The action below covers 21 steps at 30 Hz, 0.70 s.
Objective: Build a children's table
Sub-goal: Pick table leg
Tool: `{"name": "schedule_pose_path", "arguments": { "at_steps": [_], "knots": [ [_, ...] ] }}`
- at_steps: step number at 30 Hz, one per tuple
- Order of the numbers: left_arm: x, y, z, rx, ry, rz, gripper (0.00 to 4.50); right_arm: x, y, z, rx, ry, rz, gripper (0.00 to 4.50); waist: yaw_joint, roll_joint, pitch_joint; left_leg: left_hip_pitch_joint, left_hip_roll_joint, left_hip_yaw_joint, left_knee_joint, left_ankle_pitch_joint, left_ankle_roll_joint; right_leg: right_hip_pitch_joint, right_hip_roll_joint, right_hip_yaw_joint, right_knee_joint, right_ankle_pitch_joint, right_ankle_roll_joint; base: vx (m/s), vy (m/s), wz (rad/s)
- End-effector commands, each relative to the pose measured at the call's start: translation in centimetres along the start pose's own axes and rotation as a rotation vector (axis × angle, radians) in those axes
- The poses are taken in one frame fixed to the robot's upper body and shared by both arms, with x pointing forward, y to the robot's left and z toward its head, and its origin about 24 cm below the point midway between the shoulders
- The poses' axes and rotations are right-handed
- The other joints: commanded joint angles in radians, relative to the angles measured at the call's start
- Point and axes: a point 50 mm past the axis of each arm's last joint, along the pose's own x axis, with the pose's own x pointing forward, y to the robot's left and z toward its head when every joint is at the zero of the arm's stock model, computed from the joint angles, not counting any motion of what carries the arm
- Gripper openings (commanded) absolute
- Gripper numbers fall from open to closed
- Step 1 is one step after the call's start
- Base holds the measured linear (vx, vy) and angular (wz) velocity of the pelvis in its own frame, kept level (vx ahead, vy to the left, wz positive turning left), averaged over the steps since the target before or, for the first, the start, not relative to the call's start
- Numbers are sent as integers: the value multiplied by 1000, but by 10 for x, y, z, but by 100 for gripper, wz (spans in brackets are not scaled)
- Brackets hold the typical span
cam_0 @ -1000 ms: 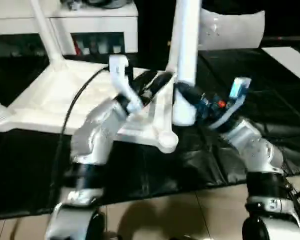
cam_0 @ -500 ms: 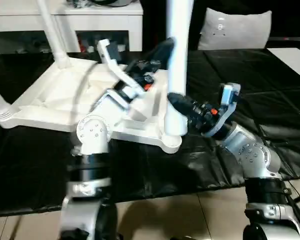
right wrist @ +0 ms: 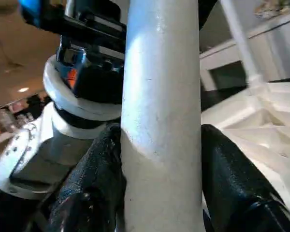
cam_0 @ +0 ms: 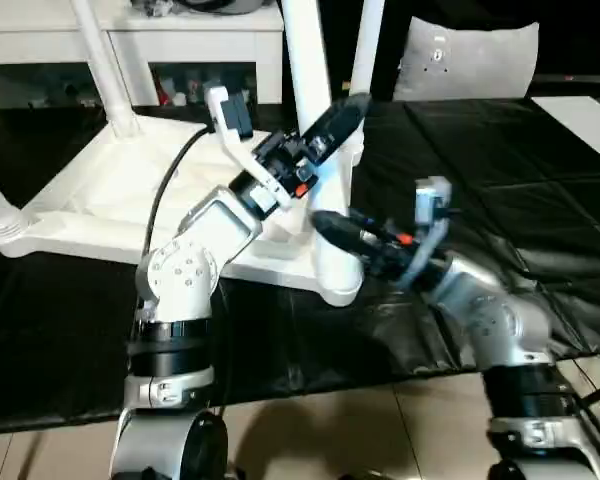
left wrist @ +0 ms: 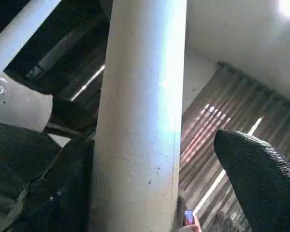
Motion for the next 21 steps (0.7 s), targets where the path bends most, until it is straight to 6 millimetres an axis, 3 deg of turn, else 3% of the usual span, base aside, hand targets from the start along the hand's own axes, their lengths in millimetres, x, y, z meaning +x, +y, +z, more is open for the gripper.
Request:
{"name": "schedule_pose_path", "arguments": {
  "at_steps": [1, 2, 4, 5, 7, 9, 12, 13, 14, 15, 16, 17, 18, 19, 20, 21],
  "knots": [
    [3, -12, -3, -36, 3, -94, 379, 8, 7, 2, -11, 23, 62, 191, -1, 0, -74, 6, 22, -3, -65, -110, 35, 64, -63, 51, -78, -233, -134, 0, 0, 0],
    [2, -15, -4, -61, -8, -142, 374, 6, 7, 0, -8, 36, 70, 191, 0, -17, -74, 2, 19, 0, -64, -106, 40, 70, -65, 51, -76, -233, -139, 0, 0, 0],
    [-2, -18, -4, -92, -34, -216, 358, 4, 8, -3, 0, 48, 82, 191, 0, -16, -72, 1, 20, 1, -64, -100, 46, 69, -66, 53, -77, -236, -145, 0, 0, 0],
    [-4, -18, -5, -111, -42, -236, 345, 3, 9, -3, 6, 48, 89, 191, -3, -27, -73, 1, 22, 2, -64, -104, 46, 68, -65, 53, -79, -244, -139, 0, 0, 0],
    [-8, -14, -4, -134, -55, -250, 334, 3, 10, -4, 12, 64, 103, 191, -1, -24, -69, 3, 22, 1, -67, -122, 40, 67, -67, 53, -80, -282, -131, 0, 0, 0],
    [-14, -12, -4, -169, -69, -272, 314, 3, 10, -6, 14, 80, 117, 191, -2, -7, -67, 8, 21, 0, -67, -141, 32, 63, -67, 53, -88, -317, -119, 0, 0, 0],
    [-15, -12, -5, -187, -73, -288, 291, 2, 11, -4, 12, 81, 120, 189, -4, -22, -68, 8, 24, -2, -70, -151, 22, 66, -65, 53, -86, -303, -117, 0, 0, 0],
    [-15, -11, -7, -185, -63, -284, 288, 1, 12, -3, 19, 77, 127, 189, -5, -37, -68, 6, 24, -1, -69, -145, 26, 67, -65, 53, -86, -302, -114, 0, 0, 0],
    [-15, -11, -8, -179, -49, -280, 288, 1, 12, -2, 23, 76, 133, 189, 0, -25, -68, 9, 26, -3, -70, -136, 25, 66, -67, 54, -82, -297, -117, 0, 0, 0],
    [-15, -10, -9, -162, -33, -273, 270, 1, 13, -2, 25, 78, 138, 189, -1, -31, -68, 9, 26, -1, -70, -129, 27, 65, -66, 54, -83, -286, -117, 0, 0, 0],
    [-16, -9, -9, -151, -27, -268, 259, 0, 13, -3, 27, 82, 141, 189, 0, -30, -68, 8, 26, -2, -70, -127, 26, 66, -67, 54, -80, -282, -117, 0, 0, 0],
    [-18, -8, -8, -144, -25, -265, 259, 1, 13, -4, 27, 86, 143, 189, 0, -14, -68, 9, 26, -4, -71, -132, 21, 65, -67, 55, -80, -276, -118, 0, 0, 0],
    [-18, -8, -8, -144, -25, -265, 249, 1, 13, -4, 27, 86, 143, 189, -3, -22, -68, 9, 25, -2, -70, -136, 19, 66, -66, 55, -81, -267, -120, 0, 0, 0],
    [-21, -6, -6, -144, -38, -256, 249, 1, 13, -6, 24, 97, 144, 189, 0, -3, -69, 10, 25, -5, -70, -138, 14, 66, -67, 54, -78, -261, -126, 0, 0, 0],
    [-21, -6, -6, -144, -38, -256, 231, 1, 13, -6, 24, 97, 144, 189, -5, -14, -67, 10, 24, -2, -70, -150, 13, 66, -65, 54, -84, -265, -127, 0, 0, 0],
    [-21, -5, -5, -137, -40, -244, 231, 0, 12, -3, 16, 94, 137, 189, -3, -13, -68, 10, 24, -3, -70, -151, 10, 69, -66, 54, -82, -265, -130, 0, 0, 0]
  ]
}}
